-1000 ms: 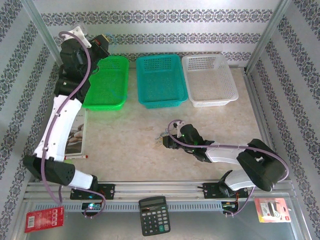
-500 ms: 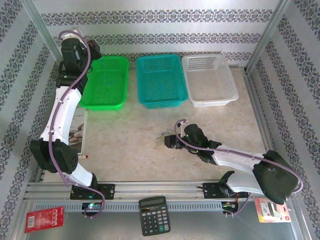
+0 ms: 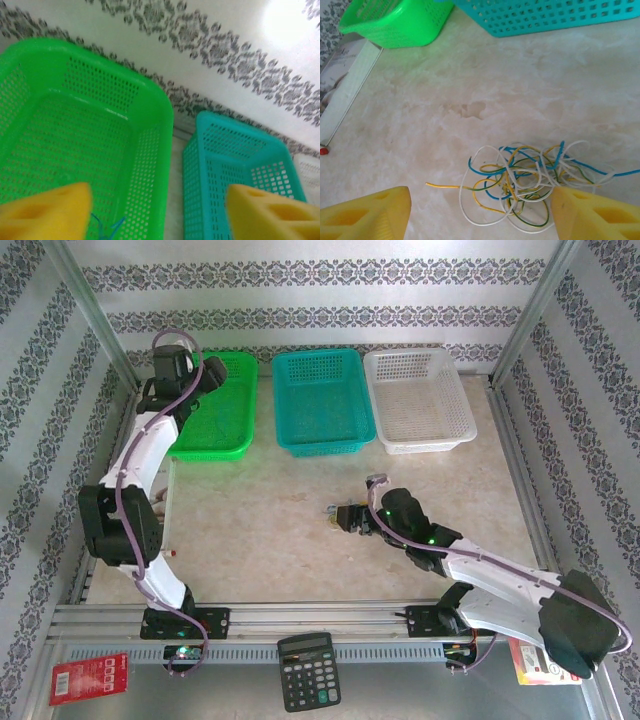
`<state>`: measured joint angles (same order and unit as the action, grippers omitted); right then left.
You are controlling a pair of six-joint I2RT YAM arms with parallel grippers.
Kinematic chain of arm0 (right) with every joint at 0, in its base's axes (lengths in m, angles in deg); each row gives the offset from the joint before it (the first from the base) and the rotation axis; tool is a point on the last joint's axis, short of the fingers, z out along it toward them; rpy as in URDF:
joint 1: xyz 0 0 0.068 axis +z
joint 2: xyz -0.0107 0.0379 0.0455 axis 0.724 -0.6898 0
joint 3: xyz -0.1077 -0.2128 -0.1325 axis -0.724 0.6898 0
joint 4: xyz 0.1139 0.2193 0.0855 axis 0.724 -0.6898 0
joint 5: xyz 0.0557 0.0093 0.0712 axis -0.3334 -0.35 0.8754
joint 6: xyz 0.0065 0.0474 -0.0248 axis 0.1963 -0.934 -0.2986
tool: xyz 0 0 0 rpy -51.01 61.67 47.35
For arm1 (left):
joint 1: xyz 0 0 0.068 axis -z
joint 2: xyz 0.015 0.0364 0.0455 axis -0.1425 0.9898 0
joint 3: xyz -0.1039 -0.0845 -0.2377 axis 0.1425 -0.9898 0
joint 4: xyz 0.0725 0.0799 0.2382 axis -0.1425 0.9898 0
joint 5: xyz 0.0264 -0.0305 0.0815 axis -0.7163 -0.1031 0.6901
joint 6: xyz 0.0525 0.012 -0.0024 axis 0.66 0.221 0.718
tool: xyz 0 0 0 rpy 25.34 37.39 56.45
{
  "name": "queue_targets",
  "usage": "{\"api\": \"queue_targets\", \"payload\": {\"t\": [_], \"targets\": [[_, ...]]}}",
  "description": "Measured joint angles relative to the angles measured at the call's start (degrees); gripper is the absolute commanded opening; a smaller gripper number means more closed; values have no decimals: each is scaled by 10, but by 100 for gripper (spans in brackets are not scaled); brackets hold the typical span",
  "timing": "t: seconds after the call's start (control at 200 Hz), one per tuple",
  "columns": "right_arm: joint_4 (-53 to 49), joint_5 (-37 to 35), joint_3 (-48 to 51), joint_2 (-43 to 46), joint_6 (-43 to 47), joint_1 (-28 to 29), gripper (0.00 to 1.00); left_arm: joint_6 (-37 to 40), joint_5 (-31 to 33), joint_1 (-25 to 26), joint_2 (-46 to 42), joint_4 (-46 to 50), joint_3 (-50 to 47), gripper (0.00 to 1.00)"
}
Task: Untangle the cables
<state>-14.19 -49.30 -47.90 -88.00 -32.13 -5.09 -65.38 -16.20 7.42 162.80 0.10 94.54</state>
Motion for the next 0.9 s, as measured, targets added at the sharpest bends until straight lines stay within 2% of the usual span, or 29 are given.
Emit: {"api": "queue_targets", "payload": {"t": [0.27,0.475,0.595,0.674,0.804,0.899], "targets": [[-13,-4,0,16,-4,-7,74,1,-39,-1,15,36,54,100],[-24,-17,8,16,-18,-18,73,-16,-82,-1,-6,38,49,100],[-36,-17,8,13,-34,-42,70,-39,-113,4,-57,33,-9,100],[-43,-16,8,9,-48,-62,63,-51,-126,18,-100,23,-64,100],[-44,-1,19,7,-73,-109,46,-73,-139,69,-177,3,-167,100],[-44,16,30,6,-91,-147,42,-86,-139,117,-226,-10,-238,100]]}}
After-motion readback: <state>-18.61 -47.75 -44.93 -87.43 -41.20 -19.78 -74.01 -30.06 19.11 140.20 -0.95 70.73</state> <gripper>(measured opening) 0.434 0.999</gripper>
